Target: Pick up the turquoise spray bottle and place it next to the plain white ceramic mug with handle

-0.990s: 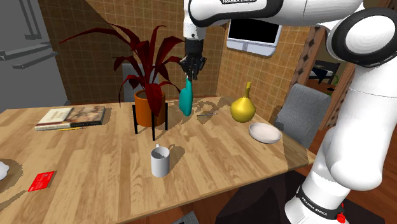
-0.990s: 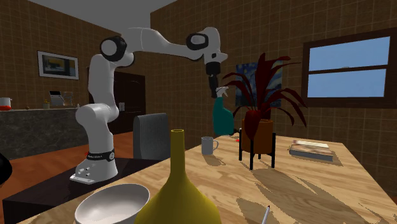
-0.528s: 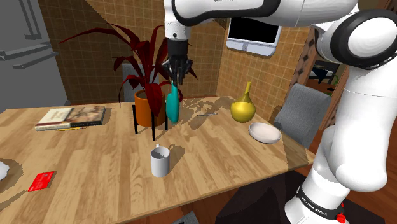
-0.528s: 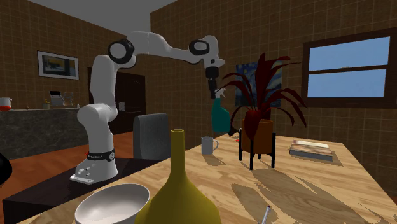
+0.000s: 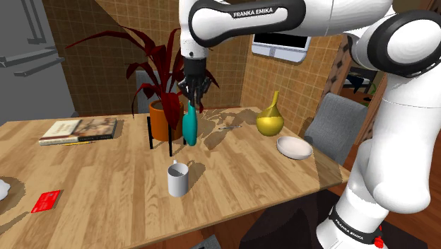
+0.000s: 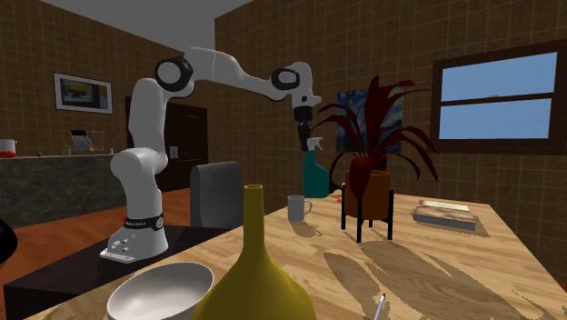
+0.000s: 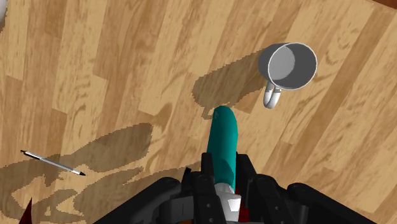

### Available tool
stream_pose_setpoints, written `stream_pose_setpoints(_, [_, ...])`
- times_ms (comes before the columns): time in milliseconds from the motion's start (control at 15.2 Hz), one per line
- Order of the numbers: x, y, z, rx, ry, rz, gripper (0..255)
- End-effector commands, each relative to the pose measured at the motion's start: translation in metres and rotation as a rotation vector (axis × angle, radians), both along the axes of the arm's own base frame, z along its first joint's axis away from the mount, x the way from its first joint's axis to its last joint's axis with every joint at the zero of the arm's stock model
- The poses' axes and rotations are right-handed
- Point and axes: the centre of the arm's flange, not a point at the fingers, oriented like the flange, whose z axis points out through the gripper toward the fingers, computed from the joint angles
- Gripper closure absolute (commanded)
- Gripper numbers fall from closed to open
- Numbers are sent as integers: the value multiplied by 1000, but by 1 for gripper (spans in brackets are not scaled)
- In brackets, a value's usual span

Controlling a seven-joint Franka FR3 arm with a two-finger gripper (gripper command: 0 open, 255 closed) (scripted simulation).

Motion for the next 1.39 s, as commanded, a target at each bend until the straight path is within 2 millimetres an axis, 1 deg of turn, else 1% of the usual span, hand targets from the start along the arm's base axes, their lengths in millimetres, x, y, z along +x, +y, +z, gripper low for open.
stream_pose_setpoints(0, [0,0,-10,0,-1,0,255])
stream_pose_setpoints(1320, [0,0,-115,0,-1,0,255])
